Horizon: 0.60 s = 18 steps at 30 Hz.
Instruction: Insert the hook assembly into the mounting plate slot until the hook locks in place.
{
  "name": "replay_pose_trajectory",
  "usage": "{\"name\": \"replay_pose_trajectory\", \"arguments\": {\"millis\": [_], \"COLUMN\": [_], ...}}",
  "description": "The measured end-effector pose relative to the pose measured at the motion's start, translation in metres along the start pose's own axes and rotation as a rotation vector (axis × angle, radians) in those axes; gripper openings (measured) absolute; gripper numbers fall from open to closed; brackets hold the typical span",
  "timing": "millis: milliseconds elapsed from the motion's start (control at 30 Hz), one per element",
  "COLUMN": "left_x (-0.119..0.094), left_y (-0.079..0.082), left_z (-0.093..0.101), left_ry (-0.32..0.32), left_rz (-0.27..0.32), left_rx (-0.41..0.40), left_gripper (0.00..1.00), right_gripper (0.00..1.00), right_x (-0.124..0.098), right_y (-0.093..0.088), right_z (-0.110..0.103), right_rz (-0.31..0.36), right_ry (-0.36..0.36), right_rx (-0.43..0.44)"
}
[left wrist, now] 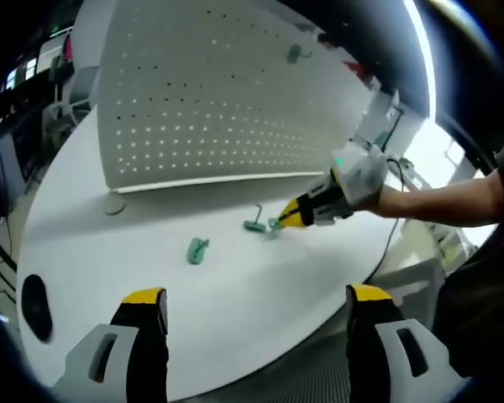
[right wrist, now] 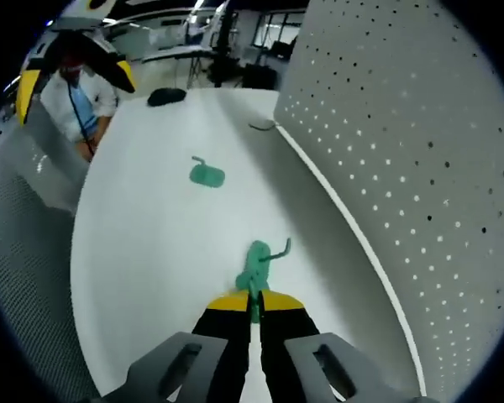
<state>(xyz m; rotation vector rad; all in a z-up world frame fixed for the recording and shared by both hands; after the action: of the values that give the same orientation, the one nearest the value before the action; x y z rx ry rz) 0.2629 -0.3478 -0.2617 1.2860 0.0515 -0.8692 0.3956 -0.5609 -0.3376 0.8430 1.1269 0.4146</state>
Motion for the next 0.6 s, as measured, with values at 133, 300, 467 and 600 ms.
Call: {"name": "replay_pose_trajectory", "arguments": {"millis": [133, 300, 467, 600], "left_x": [0.000, 0.001, 0.005, 0.009], "left_y": [0.005, 0.015, 0.031, 0.041], "left_z": [0.003, 0.006, 0.011, 0.017], "left_ry": [0.001, 0.002, -0.005, -0.018], "left_rz": [0.007, 0.032, 0.065, 0.078], "left_rx": [0.013, 0.026, 0.049, 0.078], "left_gripper": [0.89, 0.89, 0.89, 0.88], "right_gripper": [0.00, 0.00, 0.00, 0.00], "right_x": [-0.009, -0.023, -0.041, -0.056], "right_y": [0.014, 0.034, 0.052, 0.068], "right_z": [0.007, 0.013, 0.015, 0.006], "right_rz": [0.070, 0.164, 0.278, 0.323], "right_ry": [-0.045, -0.087, -0.125, -0.132], "right_rx": [0.066, 0.179, 0.396, 0.357]}}
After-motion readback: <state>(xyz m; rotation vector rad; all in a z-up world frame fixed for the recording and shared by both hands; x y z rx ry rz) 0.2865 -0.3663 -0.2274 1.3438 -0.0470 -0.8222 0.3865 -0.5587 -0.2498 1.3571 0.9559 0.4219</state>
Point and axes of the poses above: the point that each gripper's makers call its tool centre point, and the gripper's own axes: x roughly forward along the fingers, z roughly to its right, y roughly out of its top, the point moved 7 cm from there along -x, roughly backward along the fingers, and after that the axes turned 11 degrees about z, right-handed, at the moved point
